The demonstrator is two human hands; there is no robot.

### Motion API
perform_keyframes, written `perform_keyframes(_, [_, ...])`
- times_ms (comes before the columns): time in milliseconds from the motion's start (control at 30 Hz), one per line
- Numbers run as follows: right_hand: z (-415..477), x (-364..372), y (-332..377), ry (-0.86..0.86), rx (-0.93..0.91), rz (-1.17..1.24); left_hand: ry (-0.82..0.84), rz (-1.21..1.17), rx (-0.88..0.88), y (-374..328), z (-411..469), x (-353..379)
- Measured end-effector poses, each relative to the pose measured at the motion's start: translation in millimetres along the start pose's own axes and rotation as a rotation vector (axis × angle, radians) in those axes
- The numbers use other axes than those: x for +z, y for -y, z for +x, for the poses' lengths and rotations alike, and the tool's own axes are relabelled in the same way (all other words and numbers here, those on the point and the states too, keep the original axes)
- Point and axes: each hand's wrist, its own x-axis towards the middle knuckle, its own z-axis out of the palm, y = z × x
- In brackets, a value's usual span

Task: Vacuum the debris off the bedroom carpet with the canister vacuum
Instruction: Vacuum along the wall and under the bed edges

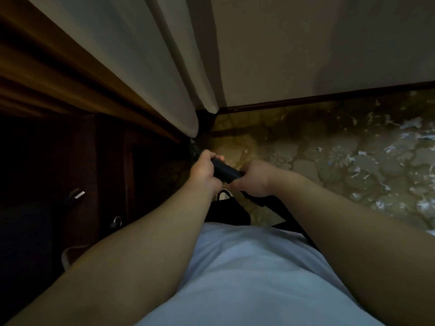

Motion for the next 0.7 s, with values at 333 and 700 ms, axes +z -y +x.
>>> perform_keyframes(333, [14,23,-35,-0.131,0.021,0.028,0.076,0.053,0.027,28,36,7])
perform_keyframes(700, [-72,19,-192,-0.148,0.125,0.304,0.160,0.257,0.016,182,-17,74])
